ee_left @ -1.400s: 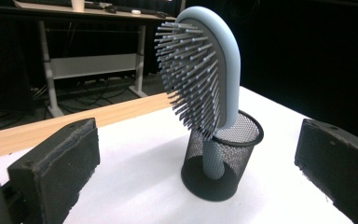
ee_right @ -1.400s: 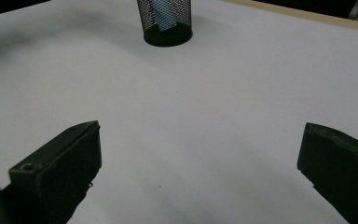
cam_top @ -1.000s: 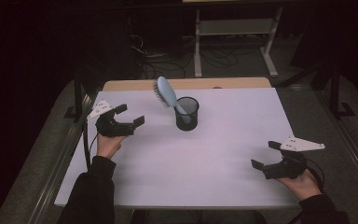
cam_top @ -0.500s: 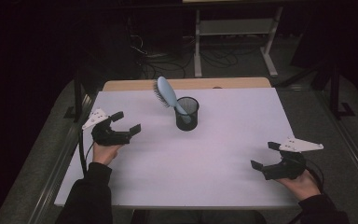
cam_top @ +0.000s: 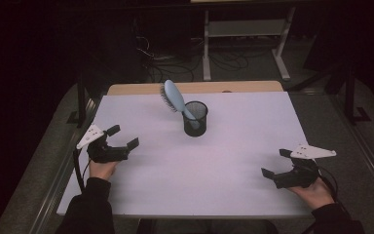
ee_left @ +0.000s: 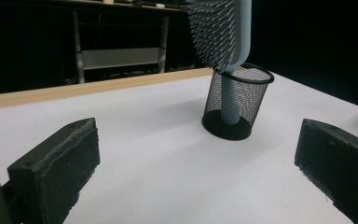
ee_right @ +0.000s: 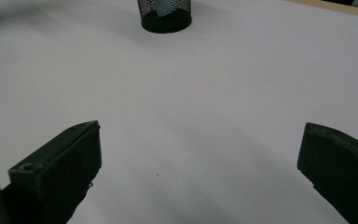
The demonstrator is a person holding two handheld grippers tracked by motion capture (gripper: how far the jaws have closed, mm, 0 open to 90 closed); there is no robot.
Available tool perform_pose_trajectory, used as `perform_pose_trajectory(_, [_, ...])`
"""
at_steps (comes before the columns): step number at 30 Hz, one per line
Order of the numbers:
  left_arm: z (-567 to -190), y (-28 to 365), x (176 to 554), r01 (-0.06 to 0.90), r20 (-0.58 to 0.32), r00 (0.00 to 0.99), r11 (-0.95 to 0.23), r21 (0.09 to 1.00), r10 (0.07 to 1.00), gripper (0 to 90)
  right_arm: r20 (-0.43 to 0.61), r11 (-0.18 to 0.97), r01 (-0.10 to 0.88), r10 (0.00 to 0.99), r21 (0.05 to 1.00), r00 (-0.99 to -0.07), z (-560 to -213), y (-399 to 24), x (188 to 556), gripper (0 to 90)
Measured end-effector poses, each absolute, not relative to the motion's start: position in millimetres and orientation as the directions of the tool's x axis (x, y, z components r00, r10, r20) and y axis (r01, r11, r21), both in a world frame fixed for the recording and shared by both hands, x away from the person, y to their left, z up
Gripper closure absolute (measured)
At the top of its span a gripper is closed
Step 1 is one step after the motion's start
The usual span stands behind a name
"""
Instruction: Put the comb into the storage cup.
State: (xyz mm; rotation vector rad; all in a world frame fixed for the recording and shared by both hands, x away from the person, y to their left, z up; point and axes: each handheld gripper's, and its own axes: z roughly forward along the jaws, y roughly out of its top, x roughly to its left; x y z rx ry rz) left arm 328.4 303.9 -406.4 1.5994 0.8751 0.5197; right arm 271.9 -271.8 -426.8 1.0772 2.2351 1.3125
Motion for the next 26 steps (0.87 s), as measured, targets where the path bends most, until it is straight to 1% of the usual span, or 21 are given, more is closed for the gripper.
perform_pose_trajectory(10, [-419.6, 312.9, 309.3, 0.242, -0.107, 0.6, -0.052, 0.969, 0.793, 0.0, 0.09, 0.293, 0.451, 0.75, 0.843, -0.656, -429.0, -273.1, 271.8, 0.0])
perform_pose_trajectory(15, [-425.3, 318.0, 300.7, 0.256, -0.109, 0.582, -0.054, 0.965, 0.806, 0.0, 0.092, 0.291, 0.454, 0.752, 0.842, -0.653, -429.5, -274.3, 271.2, 0.0])
perform_pose_trajectory(18, [-426.3, 318.5, 298.3, 0.255, -0.097, 0.579, -0.067, 0.965, 0.809, 0.0, 0.091, 0.292, 0.456, 0.753, 0.841, -0.651, -430.4, -274.2, 271.3, 0.0])
perform_pose_trajectory(26, [-428.5, 320.2, 297.3, 0.263, -0.104, 0.585, -0.067, 0.962, 0.804, 0.0, 0.09, 0.293, 0.463, 0.759, 0.837, -0.645, -432.4, -274.7, 272.8, 0.0])
